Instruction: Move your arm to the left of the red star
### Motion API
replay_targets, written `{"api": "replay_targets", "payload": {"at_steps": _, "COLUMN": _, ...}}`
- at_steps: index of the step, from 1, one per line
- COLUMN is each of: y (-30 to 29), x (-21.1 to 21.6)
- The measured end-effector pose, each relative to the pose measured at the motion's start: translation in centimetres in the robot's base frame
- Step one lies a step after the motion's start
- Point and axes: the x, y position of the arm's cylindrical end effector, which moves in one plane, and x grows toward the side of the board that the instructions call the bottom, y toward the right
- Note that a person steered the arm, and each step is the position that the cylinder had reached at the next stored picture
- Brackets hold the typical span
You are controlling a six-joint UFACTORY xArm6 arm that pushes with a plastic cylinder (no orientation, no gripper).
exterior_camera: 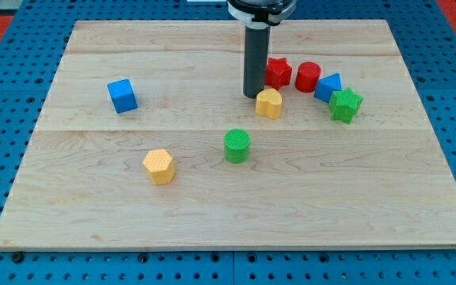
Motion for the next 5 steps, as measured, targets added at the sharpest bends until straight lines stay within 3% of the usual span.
{"api": "replay_targets", "payload": {"at_steps": 5, "y": -0.98, "x": -1.11}}
